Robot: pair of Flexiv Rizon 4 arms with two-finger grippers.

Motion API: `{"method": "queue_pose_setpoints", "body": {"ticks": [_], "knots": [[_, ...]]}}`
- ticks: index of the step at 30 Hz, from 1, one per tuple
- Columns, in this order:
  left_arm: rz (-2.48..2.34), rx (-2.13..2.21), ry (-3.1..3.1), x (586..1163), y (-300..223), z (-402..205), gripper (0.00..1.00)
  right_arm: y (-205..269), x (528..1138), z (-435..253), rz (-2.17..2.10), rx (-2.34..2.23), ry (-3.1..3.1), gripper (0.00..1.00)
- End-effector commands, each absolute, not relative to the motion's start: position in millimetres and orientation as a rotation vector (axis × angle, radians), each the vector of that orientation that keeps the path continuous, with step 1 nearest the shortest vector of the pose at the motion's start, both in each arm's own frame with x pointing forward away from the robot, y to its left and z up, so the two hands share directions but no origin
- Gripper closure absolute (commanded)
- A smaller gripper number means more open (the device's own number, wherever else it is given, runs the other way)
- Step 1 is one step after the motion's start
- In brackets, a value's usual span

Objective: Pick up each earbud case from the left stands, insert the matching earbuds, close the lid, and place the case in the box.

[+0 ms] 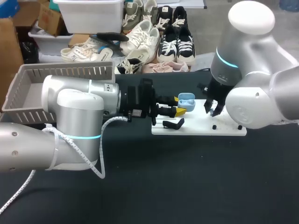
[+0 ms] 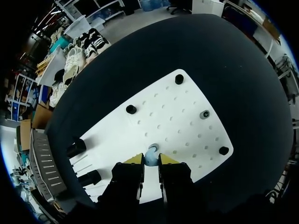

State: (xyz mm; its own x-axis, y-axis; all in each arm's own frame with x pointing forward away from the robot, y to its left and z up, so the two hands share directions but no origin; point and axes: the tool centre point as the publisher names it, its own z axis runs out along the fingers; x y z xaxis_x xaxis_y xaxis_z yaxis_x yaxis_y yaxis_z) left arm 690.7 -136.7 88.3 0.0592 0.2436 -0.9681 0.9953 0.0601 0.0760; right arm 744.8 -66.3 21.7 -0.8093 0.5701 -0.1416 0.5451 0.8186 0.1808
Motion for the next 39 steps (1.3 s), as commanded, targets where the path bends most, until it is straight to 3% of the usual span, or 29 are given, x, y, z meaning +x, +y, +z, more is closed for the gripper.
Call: {"method": "queue_pose_setpoints", "body": {"ticks": [1, 17, 39], "knots": [[-0.977, 1.358, 1.365, 689, -137, 88, 1.0, -66, 743, 22, 0.189, 0.875, 2.814, 1.0], [-0.977, 1.358, 1.365, 689, -137, 88, 1.0, -76, 723, 63, 0.161, 0.844, 2.783, 1.0], [-0.977, 1.358, 1.365, 689, -137, 88, 1.0, -61, 658, 162, 0.213, 0.121, 2.915, 1.0]]}}
